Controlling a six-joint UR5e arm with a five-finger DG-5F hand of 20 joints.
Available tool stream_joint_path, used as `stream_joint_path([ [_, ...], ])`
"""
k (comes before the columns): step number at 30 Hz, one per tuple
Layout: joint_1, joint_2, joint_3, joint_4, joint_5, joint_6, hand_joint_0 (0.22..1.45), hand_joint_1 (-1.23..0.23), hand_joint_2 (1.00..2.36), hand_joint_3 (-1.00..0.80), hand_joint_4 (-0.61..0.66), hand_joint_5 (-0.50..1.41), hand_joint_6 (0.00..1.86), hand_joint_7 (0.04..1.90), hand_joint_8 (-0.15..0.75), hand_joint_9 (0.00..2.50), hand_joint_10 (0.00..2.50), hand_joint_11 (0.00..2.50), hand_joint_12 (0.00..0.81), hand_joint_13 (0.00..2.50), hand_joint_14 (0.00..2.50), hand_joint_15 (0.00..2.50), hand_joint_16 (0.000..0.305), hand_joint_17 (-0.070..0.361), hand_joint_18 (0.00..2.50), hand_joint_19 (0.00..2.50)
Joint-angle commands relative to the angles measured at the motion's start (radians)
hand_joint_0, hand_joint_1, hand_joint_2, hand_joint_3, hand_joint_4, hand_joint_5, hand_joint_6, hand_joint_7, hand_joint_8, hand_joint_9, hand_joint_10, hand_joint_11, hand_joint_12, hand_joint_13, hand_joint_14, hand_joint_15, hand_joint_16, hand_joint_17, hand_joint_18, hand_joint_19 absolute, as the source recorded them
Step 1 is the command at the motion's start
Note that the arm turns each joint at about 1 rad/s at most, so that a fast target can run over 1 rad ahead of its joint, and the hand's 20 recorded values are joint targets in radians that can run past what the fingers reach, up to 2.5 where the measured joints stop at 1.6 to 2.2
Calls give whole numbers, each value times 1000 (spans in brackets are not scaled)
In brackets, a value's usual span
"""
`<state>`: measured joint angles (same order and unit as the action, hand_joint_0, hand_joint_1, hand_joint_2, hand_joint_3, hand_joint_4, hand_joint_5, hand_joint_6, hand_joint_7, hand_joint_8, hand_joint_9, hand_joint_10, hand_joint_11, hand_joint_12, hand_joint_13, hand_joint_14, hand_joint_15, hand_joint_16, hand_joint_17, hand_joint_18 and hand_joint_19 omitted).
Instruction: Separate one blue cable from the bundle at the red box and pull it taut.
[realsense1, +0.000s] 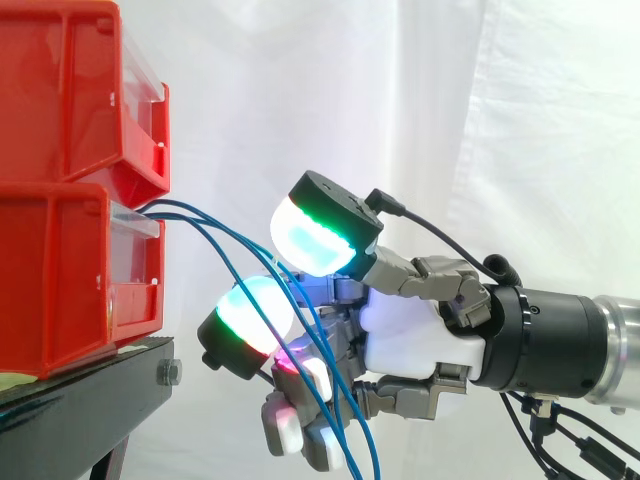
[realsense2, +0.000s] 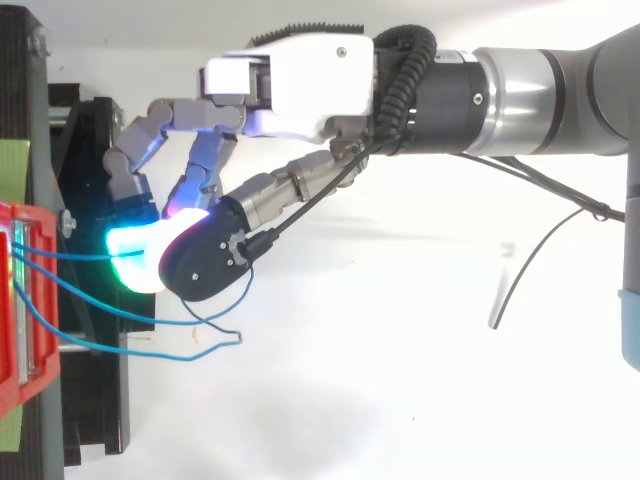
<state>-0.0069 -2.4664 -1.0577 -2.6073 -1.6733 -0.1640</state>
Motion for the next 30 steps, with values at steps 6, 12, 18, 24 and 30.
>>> stream_joint_path([
  [6,-4,0,13,-11,-8,0,535,-486,1000,-500,157,-183,881,922,375,1087,18,918,437,1040,23,677,59,133,983,864],
  [12,-10,0,13,-11,-17,0,553,-497,1000,-500,155,-181,879,941,370,1099,19,921,431,1037,23,683,58,130,975,871],
  [18,-8,1,24,-14,-17,-2,612,-550,1005,-440,144,-178,881,962,363,1098,18,933,421,1039,22,685,56,125,960,871],
  [24,-10,1,27,-16,-17,0,612,-633,1013,-299,142,-180,886,1031,364,1065,16,930,420,1031,24,684,56,126,961,873],
  [30,-10,1,30,-23,-26,0,611,-691,1018,-190,129,-182,913,1001,365,1049,18,929,425,1031,22,686,57,129,972,865],
])
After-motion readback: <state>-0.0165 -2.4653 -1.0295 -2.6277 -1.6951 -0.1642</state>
